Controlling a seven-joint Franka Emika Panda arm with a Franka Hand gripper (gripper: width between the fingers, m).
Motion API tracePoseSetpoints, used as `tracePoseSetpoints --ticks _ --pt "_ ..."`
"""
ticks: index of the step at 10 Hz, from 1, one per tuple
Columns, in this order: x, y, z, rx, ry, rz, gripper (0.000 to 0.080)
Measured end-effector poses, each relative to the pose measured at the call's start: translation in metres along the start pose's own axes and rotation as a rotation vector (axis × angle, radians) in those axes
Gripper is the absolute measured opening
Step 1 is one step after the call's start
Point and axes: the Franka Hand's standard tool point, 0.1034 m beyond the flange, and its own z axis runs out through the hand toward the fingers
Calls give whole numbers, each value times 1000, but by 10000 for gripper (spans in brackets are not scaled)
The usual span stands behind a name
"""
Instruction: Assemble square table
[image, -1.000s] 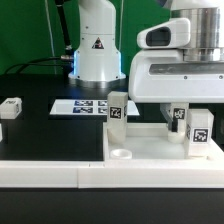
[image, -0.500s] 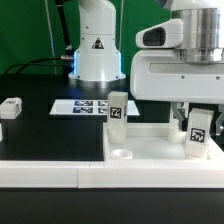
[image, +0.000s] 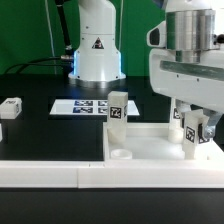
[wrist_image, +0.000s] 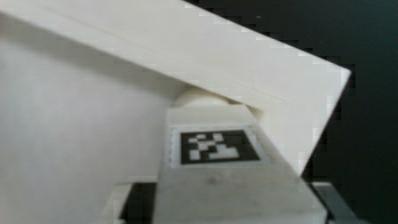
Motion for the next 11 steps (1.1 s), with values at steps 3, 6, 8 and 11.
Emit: tracePoseSetpoints --ticks 3,6,8,11 --pt "-3 0 0 9 -7 281 291" --pt "0 2 -2 14 3 -55 474" --pt "-2 0 -2 53 14 -402 588" --pt "0 0 -1 50 21 -579 649"
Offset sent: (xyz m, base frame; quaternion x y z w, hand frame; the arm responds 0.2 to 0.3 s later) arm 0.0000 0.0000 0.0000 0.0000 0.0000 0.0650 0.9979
